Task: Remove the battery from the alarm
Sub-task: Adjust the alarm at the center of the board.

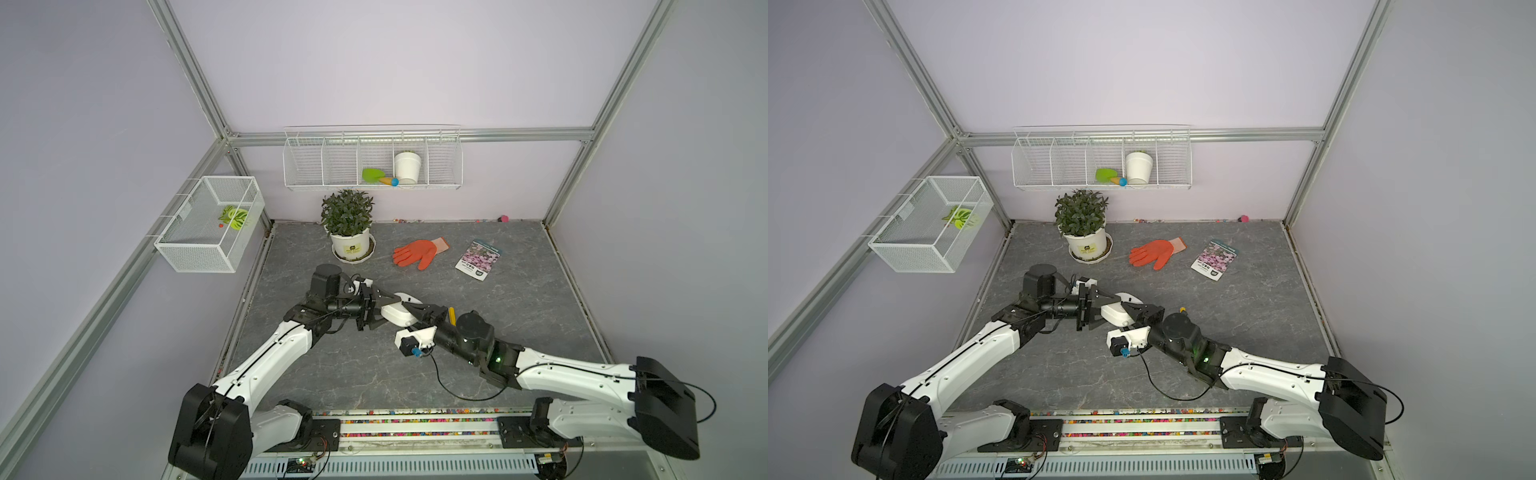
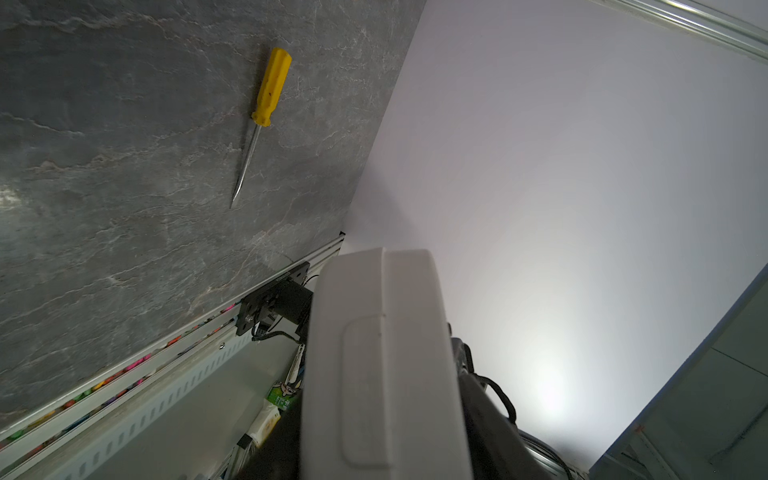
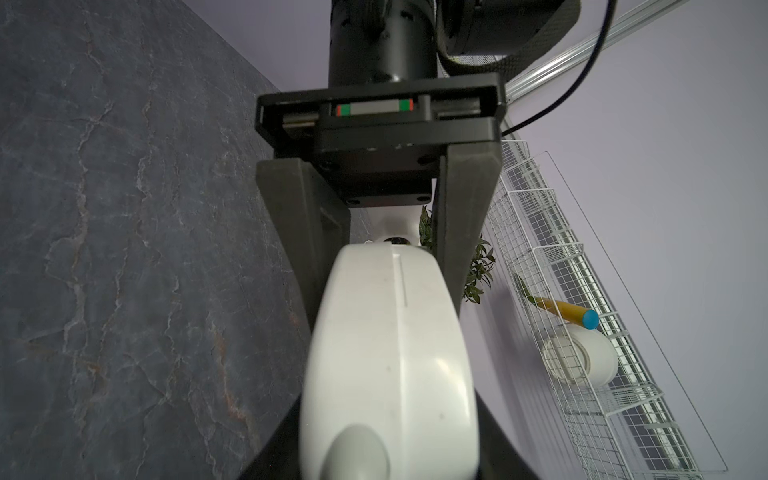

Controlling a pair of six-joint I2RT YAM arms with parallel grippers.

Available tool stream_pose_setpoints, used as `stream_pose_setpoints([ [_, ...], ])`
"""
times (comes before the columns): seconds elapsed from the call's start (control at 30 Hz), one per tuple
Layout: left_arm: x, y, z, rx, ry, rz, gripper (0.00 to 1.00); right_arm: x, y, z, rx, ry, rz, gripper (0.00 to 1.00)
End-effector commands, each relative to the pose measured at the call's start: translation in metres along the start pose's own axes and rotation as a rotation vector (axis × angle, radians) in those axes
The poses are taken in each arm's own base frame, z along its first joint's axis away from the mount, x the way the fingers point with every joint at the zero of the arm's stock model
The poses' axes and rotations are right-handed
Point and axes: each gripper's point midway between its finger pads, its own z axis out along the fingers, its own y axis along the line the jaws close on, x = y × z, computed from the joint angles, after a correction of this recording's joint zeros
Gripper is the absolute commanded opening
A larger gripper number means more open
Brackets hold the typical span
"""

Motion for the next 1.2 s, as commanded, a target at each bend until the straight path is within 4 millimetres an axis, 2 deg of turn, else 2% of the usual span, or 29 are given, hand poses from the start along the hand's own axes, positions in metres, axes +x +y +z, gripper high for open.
stream_pose_setpoints([
  [0.0,0.004,-0.016,0.001,0.023,0.021,0.049,0.51,0.001,-0.006,0.004,0.047,0.01,-0.03,0.44],
  [0.2,0.004,-0.017,0.003,0.026,0.02,0.056,0.4,0.005,-0.005,0.008,0.052,0.031,-0.038,0.45],
  [0.4,-0.007,-0.027,0.003,0.04,-0.04,0.121,0.3,0.01,-0.001,0.004,0.032,0.044,0.056,0.76],
  [0.53,-0.023,-0.044,-0.003,0.033,-0.168,0.255,0.22,0.007,-0.003,-0.003,0.007,0.011,0.214,0.9],
  [0.63,-0.036,-0.062,-0.012,0.023,-0.294,0.395,0.17,0.003,-0.011,-0.014,-0.027,-0.043,0.441,0.96],
  [0.77,-0.048,-0.084,-0.031,0.015,-0.518,0.59,0.15,0.002,-0.042,-0.034,-0.135,-0.187,0.96,0.98],
  [0.83,-0.049,-0.09,-0.038,0.042,-0.596,0.655,0.13,0.011,-0.063,-0.04,-0.14,-0.245,1.222,0.98],
  [0.9,-0.048,-0.093,-0.042,0.087,-0.643,0.689,0.13,0.029,-0.079,-0.039,-0.123,-0.274,1.482,0.98],
  [1.0,-0.046,-0.094,-0.036,0.137,-0.648,0.706,0.12,0.062,-0.089,-0.029,-0.105,-0.287,1.884,0.98],
  [1.07,-0.042,-0.093,-0.027,0.15,-0.635,0.717,0.11,0.069,-0.094,-0.022,-0.142,-0.37,2.093,0.98],
  [1.17,-0.039,-0.091,-0.014,0.147,-0.619,0.718,0.11,0.063,-0.112,-0.018,-0.225,-0.586,2.246,0.97],
])
